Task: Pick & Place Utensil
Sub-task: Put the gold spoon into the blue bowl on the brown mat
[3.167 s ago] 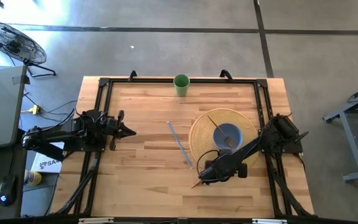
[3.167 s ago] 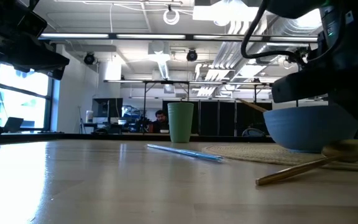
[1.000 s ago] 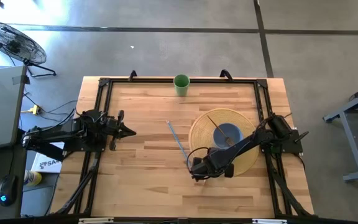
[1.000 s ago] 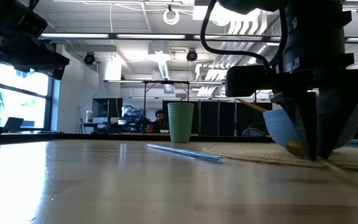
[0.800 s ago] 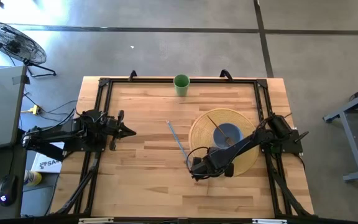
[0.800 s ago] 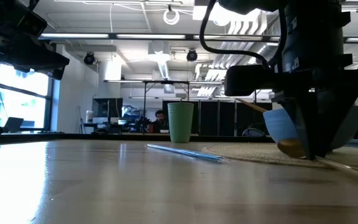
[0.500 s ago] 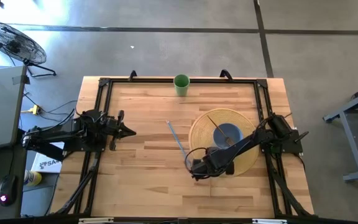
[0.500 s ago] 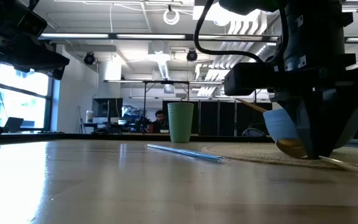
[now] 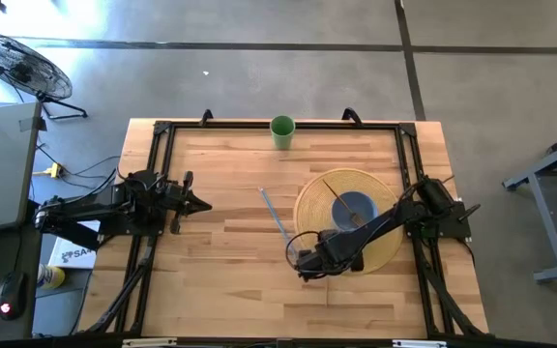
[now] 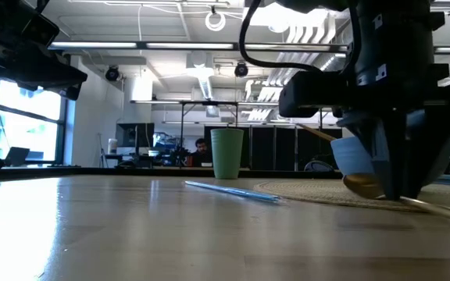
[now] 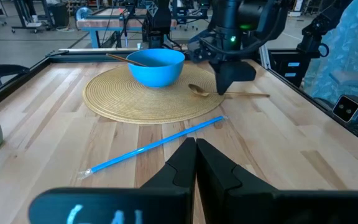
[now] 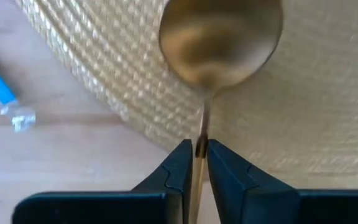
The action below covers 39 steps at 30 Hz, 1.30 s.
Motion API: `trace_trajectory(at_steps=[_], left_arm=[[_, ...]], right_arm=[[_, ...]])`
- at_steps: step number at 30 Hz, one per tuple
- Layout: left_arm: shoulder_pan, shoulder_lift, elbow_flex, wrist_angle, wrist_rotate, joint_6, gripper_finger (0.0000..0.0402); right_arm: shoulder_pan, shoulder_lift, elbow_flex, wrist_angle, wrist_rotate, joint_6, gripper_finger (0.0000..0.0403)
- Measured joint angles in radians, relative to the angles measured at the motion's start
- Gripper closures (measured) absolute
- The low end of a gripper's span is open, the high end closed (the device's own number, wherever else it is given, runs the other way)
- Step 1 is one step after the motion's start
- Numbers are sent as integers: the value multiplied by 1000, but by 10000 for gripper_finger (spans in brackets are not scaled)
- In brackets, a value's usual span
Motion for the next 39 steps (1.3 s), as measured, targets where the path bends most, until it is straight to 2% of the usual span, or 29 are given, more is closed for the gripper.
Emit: trace_trajectory(at_steps=[6, 17, 21, 26, 29, 33, 39], left_arm=[[0, 0, 0, 0, 0, 0, 392], [0, 0, 0, 0, 0, 0, 392], [0, 0, 0, 0, 0, 0, 392], [0, 0, 0, 0, 0, 0, 392], [0, 0, 0, 0, 0, 0, 392], [0, 0, 0, 0, 0, 0, 392], [0, 0, 0, 0, 0, 0, 392]], right_arm=[[27, -1, 0, 20, -13, -17, 355], [69, 36, 4, 93, -21, 62, 330], [68, 37, 4, 89, -32, 62, 345], [56, 32, 2, 84, -60, 45, 385], [46, 10, -2, 86, -80, 19, 391], [41, -57, -1, 87, -89, -19, 378], [37, -170, -1, 87, -1, -66, 387]])
